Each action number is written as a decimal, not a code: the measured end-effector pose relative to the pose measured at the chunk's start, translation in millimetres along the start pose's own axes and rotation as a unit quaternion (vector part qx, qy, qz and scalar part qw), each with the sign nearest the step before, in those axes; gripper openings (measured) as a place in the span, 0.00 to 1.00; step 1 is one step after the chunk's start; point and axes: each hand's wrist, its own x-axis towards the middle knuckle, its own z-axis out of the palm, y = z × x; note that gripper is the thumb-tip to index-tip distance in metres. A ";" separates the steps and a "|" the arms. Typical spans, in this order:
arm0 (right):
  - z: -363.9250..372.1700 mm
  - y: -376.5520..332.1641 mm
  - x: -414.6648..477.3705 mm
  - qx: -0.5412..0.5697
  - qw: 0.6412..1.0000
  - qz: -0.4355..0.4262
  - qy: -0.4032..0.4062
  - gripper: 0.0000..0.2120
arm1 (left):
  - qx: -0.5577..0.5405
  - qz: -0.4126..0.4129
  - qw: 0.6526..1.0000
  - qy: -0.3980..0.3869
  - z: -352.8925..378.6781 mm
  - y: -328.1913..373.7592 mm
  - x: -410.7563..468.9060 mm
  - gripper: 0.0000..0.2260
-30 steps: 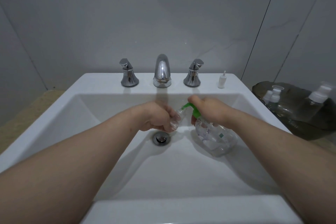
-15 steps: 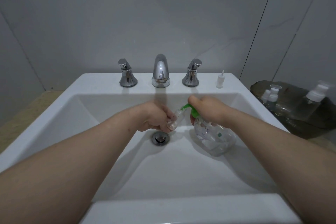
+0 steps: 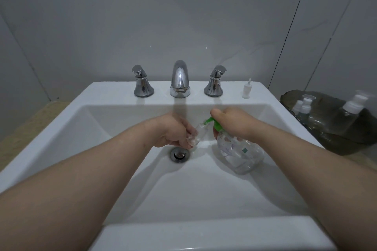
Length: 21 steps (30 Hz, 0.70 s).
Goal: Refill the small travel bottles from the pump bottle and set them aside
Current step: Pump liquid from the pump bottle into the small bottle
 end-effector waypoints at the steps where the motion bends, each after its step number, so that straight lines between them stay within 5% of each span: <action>1: 0.3 -0.6 -0.3 0.003 1.000 0.000 -0.001 0.24 | -0.001 -0.001 1.000 0.002 -0.2 -0.3 0.3 0.19; 6: 0.5 -0.2 0.8 0.003 1.000 -0.001 -0.004 0.33 | -0.004 -0.002 1.000 -0.001 -0.4 -0.3 0.0 0.18; 21: -2.8 -4.2 -7.3 -0.019 1.000 -0.014 -0.018 0.27 | -0.011 0.003 1.000 0.014 -2.4 -1.6 6.1 0.16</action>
